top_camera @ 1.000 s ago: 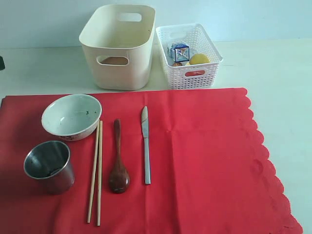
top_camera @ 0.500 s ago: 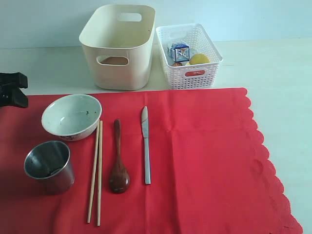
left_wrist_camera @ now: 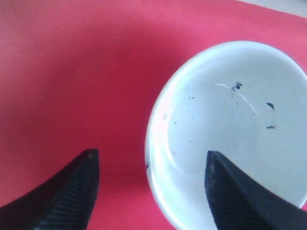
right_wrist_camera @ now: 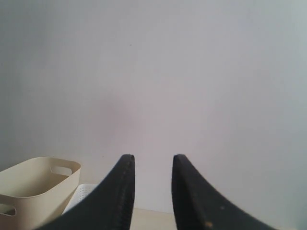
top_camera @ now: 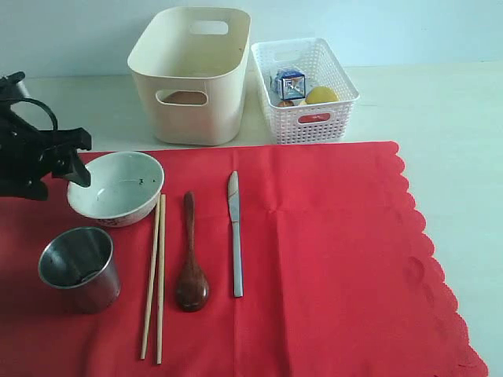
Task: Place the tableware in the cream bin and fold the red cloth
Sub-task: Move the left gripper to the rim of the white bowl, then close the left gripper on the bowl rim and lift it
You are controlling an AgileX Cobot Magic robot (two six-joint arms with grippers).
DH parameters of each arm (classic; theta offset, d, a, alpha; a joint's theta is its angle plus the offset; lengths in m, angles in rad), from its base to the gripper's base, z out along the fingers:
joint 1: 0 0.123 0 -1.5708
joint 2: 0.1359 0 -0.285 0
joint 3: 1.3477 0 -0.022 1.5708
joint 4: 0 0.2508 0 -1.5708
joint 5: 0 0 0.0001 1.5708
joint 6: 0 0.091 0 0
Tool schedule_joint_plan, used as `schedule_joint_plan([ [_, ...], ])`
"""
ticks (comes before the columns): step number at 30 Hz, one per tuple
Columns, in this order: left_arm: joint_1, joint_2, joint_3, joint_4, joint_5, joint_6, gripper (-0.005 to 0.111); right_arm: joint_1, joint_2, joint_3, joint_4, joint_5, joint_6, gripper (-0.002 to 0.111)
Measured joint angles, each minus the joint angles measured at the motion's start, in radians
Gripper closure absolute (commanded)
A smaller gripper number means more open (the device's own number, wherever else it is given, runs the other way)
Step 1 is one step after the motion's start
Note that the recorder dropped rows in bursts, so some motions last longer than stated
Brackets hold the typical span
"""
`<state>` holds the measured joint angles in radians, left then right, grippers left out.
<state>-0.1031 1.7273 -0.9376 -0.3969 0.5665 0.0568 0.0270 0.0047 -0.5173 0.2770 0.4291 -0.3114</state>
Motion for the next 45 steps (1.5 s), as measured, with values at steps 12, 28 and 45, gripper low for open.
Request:
schedule_joint_plan([
  [12, 0.0, 0.168, -0.058, -0.038, -0.056, 0.039, 0.066, 0.0, 0.0, 0.0, 0.004, 0.0, 0.0, 0.081],
  [28, 0.0, 0.109, -0.062, -0.104, -0.037, 0.081, 0.106, 0.0, 0.0, 0.0, 0.004, 0.0, 0.0, 0.081],
  [45, 0.0, -0.194, -0.062, -0.146, 0.048, 0.099, 0.106, 0.0, 0.0, 0.056, -0.023, -0.004, 0.0, 0.081],
])
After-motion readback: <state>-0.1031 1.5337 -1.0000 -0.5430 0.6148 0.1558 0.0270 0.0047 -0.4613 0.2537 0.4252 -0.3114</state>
